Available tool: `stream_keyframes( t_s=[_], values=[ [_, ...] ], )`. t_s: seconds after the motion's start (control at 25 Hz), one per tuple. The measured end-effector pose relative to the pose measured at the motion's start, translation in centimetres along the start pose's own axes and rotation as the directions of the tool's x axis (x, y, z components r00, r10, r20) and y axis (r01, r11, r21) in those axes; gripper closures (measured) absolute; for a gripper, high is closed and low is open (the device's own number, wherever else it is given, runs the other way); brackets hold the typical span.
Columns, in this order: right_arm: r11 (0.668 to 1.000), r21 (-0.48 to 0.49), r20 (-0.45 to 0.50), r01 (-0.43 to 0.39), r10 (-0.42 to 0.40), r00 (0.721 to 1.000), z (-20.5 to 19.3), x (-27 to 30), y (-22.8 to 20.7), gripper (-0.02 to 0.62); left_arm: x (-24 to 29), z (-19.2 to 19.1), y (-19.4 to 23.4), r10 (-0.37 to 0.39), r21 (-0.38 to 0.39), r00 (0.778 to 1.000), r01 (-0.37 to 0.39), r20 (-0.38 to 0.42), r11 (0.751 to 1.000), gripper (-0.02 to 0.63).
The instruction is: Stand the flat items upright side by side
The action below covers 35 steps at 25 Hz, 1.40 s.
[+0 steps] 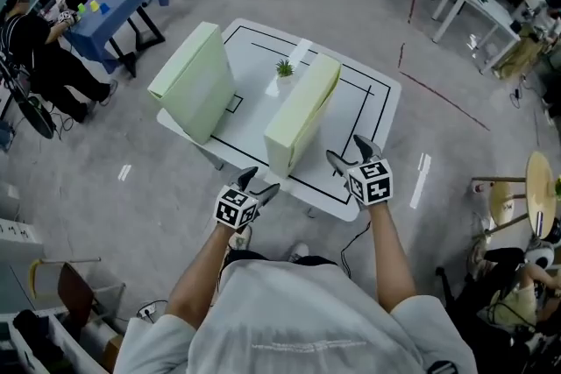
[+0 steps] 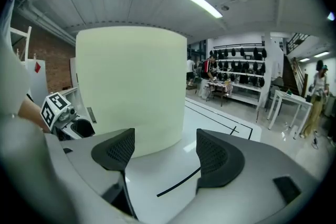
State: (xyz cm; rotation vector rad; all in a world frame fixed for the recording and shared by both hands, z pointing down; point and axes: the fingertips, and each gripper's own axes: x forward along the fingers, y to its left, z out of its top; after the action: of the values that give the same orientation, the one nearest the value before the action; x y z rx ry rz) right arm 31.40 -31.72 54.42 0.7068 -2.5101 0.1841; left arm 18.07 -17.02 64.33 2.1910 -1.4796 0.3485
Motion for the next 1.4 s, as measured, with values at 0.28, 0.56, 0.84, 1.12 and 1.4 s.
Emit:
stream_keyframes(
  t_s=[0.28, 0.56, 0.84, 1.12, 1.4],
  values=[
    [0.991, 0.078, 0.144, 0.106, -0.117, 0.983, 2.9, -3.4, 4.3, 0.215, -5.1, 4.0, 4.5, -0.006, 0.031, 0.995, 0.003, 0.104, 1.000, 0.267],
    [0.990, 0.086, 0.221, 0.111, -0.128, 0.967, 5.2, -2.3, 10.9, 0.215, -11.7, 4.6, 15.6, 0.264, -0.120, 0.955, -0.249, 0.136, 0.961, 0.267],
    [0.970, 0.152, 0.253, 0.190, -0.224, 0.941, 5.3, -1.5, 13.0, 0.215, -15.4, 4.4, 23.3, 0.295, -0.148, 0.941, -0.272, 0.165, 0.951, 0.265],
    [0.959, 0.158, 0.249, 0.234, -0.267, 0.931, 4.4, -1.1, 16.6, 0.213, -14.6, 7.2, 26.1, 0.201, 0.003, 0.957, -0.206, 0.209, 0.979, 0.244],
    [0.913, 0.150, 0.127, 0.380, -0.399, 0.908, 3.4, 1.1, 16.9, 0.179, -13.0, 9.0, 26.6, 0.147, 0.079, 0.965, -0.167, 0.219, 0.983, 0.242]
  ],
)
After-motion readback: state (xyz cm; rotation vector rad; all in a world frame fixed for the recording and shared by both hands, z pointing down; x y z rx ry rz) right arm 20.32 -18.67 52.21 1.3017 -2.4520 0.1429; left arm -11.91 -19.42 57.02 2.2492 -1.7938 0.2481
